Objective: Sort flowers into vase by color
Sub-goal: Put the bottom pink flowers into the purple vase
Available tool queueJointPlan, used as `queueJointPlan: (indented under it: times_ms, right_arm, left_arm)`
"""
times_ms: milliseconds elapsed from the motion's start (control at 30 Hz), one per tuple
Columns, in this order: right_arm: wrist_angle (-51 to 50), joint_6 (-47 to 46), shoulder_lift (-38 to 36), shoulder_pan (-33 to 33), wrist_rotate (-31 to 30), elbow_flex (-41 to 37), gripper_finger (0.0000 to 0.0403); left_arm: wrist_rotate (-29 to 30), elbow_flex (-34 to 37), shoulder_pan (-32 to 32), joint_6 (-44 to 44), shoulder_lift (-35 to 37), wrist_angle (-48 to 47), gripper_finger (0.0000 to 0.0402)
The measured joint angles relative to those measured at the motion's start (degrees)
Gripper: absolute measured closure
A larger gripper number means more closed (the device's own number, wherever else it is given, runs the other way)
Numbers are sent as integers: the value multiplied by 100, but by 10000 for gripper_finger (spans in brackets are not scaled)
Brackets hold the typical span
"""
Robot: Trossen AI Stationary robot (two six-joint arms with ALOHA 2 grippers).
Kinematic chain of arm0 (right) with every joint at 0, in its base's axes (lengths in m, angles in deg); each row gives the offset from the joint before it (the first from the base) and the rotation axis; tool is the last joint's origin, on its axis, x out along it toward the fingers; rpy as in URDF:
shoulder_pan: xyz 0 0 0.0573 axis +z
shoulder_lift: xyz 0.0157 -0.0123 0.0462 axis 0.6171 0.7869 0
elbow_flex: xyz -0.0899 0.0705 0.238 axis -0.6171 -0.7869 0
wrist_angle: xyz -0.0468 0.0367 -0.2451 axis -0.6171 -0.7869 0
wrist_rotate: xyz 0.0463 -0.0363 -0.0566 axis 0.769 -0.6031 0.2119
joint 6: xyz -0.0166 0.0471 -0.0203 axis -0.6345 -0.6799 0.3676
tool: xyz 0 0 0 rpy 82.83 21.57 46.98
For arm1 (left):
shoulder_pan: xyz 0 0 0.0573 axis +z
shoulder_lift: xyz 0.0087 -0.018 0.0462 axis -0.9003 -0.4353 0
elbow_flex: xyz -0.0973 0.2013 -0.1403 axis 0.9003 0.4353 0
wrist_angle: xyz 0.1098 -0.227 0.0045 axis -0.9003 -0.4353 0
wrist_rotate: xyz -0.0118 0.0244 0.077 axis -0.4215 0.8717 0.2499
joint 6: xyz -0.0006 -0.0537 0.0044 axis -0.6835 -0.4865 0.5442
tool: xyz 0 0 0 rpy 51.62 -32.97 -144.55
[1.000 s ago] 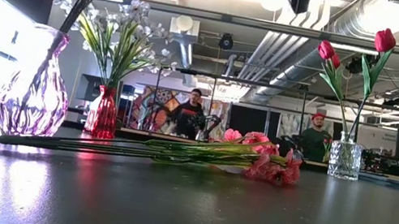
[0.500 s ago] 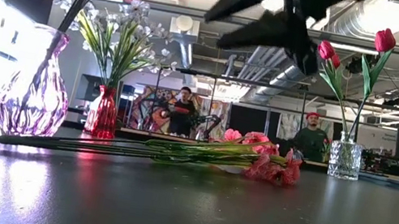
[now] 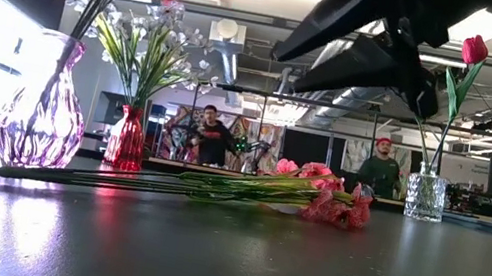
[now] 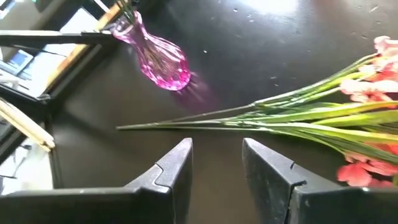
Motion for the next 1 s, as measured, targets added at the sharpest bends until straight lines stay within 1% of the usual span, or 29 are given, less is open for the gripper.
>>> queueJointPlan:
  times_ms: [133,233,333,533,733,833,933,1000]
  right_arm:
    - [-238,-1,0,-1,-24,0,274]
    - [-342,-2,-2,1,-55,0,274]
    - [-496,-1,-2,43,-42,0,274]
    - [-732,32,-2,100,53,0,274]
    - [-776,234,-2,95,149,0,274]
    - [-792,332,-2,95,162,0,274]
    - [-827,348,-2,95,157,0,274]
    - [-844,397,-2,95,150,0,274]
  left_arm:
    - [-3,278,216,-515,42,2,401]
    - [-25,484,392,-1123,-11,-23,401]
    - [-4,529,509,-1301,-43,53,401]
    - [-11,529,714,-1144,-33,421,401]
    - [-5,485,707,-120,-20,1477,401]
    - [-4,483,707,215,-20,1807,401]
    - [0,546,735,273,-88,1828,401]
    - [-9,660,796,52,-219,1836,401]
